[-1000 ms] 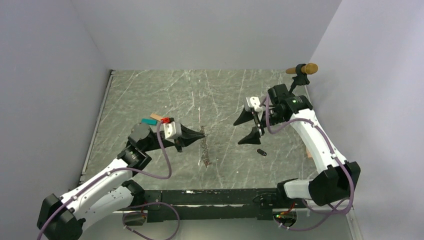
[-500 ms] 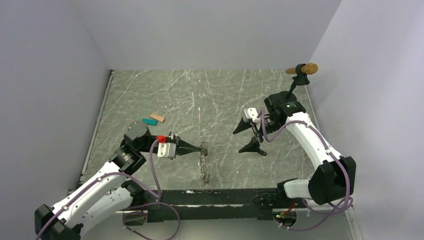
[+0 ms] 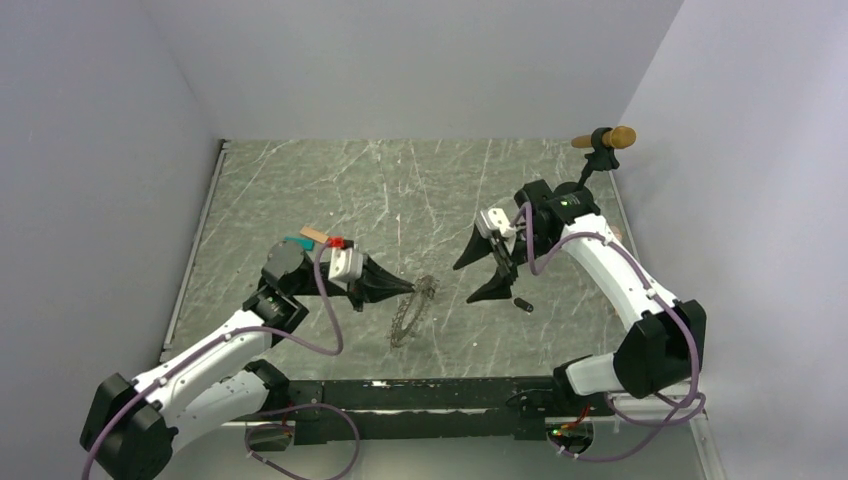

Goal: Put the keys on the keyring

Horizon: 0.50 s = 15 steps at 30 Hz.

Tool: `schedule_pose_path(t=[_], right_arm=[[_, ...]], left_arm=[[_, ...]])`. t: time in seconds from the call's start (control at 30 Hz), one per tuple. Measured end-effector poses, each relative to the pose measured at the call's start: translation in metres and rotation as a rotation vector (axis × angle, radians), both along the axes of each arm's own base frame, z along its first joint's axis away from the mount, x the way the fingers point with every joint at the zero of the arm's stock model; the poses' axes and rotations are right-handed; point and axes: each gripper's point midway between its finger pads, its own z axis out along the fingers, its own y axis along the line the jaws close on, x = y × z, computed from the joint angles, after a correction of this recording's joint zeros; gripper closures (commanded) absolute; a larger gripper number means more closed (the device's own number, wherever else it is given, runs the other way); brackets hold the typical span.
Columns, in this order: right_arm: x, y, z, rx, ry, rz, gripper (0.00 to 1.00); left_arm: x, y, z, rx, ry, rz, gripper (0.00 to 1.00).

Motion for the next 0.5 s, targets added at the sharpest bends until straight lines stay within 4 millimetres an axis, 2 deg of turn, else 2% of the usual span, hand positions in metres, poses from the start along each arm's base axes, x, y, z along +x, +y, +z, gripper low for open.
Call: schedule_pose_path(t=[0.23, 0.3, 0.5], right_arm=[[0.015, 0.033, 0.041, 0.072, 0.079, 0.062, 0.4], [0.017, 0.041, 0.041, 0.077, 0.125, 0.082, 0.42], [0.008, 0.055, 0.025, 0.039, 0.254, 0.129, 0.45]], left_arm=[[0.028, -0.005, -0.019, -0.023, 0.257, 0.147, 1.0], [0.033, -0.005, -0.02, -0.032, 0.288, 0.181, 1.0], [0.043, -0.009, -0.018, -0.061, 0.323, 0.24, 1.0]])
